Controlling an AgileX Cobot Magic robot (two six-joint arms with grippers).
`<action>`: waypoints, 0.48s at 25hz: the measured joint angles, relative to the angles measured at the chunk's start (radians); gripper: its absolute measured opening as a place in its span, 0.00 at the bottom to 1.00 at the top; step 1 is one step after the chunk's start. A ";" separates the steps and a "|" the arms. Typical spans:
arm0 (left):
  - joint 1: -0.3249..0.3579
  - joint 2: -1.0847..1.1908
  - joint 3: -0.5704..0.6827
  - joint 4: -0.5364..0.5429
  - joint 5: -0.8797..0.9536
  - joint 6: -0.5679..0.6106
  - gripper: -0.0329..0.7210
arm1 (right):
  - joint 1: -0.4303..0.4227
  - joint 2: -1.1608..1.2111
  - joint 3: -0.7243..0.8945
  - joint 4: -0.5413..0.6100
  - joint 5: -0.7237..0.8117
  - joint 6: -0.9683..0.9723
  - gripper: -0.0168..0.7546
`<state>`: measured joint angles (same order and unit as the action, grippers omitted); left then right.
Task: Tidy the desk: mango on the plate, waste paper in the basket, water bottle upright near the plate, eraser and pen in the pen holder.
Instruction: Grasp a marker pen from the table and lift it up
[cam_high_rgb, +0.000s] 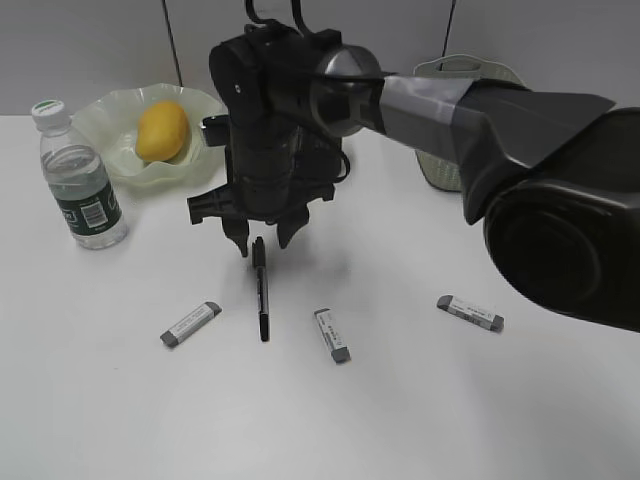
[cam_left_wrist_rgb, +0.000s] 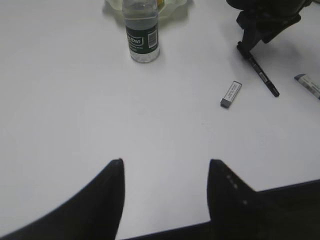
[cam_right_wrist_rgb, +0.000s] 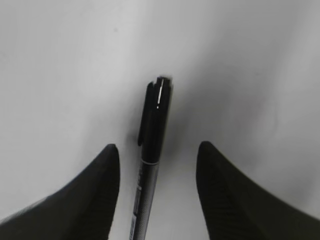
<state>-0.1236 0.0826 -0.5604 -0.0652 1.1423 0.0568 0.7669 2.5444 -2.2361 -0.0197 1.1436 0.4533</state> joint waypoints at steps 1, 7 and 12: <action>0.000 0.000 0.000 0.000 0.000 0.000 0.58 | 0.000 0.008 0.000 0.011 0.000 0.000 0.54; 0.000 0.000 0.000 0.000 0.000 0.000 0.58 | 0.000 0.041 0.000 0.027 -0.042 0.000 0.53; 0.000 0.000 0.000 0.000 0.000 0.000 0.58 | 0.000 0.045 0.000 0.008 -0.072 0.002 0.47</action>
<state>-0.1236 0.0826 -0.5604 -0.0652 1.1423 0.0568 0.7669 2.5895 -2.2361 -0.0118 1.0719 0.4550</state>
